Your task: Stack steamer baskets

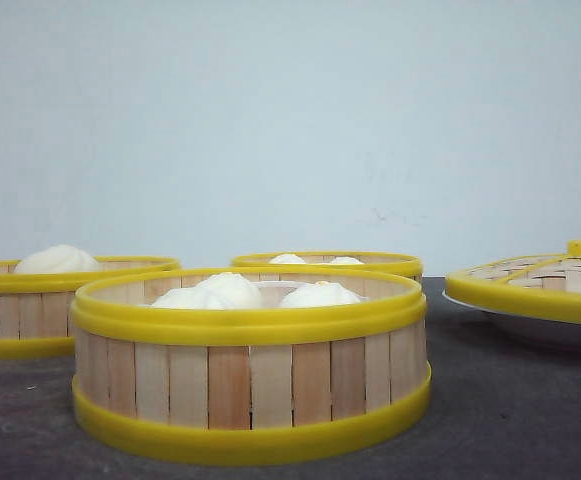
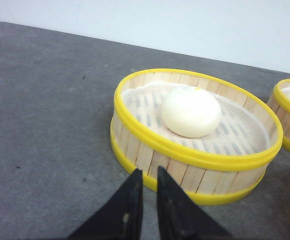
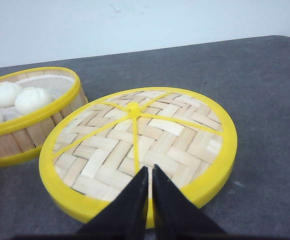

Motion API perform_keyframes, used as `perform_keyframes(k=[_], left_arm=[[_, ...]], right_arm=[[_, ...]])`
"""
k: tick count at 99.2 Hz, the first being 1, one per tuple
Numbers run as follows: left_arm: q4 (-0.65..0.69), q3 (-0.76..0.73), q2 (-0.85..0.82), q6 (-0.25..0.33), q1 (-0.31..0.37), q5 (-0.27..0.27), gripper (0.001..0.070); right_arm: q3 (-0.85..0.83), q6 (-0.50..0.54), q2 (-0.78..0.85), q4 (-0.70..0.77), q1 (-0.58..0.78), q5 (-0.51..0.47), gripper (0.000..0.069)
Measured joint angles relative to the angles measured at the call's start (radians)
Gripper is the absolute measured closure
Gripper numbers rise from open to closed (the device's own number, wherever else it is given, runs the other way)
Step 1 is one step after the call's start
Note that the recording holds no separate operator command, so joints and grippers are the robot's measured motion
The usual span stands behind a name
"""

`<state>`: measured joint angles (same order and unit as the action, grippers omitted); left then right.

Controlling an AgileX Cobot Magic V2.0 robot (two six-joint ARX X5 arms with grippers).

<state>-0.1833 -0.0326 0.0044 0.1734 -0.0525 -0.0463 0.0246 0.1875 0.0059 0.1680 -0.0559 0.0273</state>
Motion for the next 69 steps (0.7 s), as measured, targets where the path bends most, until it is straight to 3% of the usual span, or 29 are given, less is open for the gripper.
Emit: perform_keyframes(k=[69], left_arm=[[0.000, 0.000, 0.000, 0.005, 0.000, 0.000, 0.0685]], right_arm=[[0.000, 0.015, 0.000, 0.000, 0.000, 0.000, 0.0681]])
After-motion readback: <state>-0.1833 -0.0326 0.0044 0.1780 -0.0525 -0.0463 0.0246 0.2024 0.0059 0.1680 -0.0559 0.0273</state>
